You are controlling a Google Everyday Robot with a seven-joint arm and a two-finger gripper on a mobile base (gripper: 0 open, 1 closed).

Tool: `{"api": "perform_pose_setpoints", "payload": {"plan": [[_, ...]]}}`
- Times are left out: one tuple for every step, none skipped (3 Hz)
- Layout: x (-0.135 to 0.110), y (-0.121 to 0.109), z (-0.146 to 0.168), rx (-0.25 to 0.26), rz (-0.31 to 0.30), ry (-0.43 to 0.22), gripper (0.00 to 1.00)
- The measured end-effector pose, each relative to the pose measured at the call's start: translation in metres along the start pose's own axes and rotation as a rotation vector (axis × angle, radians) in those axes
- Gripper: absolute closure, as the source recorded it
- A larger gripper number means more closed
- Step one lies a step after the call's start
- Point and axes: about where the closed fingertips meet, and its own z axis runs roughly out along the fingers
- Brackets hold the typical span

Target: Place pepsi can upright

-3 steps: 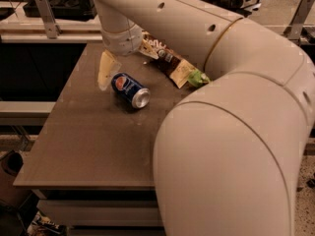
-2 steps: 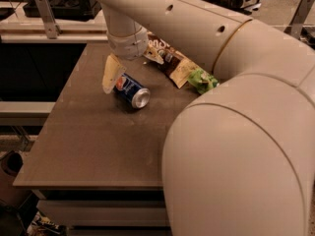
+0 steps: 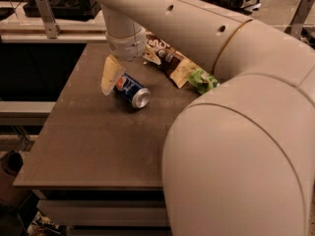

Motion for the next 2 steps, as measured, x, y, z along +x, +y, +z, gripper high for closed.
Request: {"api": "perform_pose_setpoints", "payload": {"plan": [[-0.0027,0.0051,0.0002,-0.009,-0.048,-0.012,0.0],[-0.0022,0.0088,0.0039,-0.021,-0.068,-0.012,0.0]]}}
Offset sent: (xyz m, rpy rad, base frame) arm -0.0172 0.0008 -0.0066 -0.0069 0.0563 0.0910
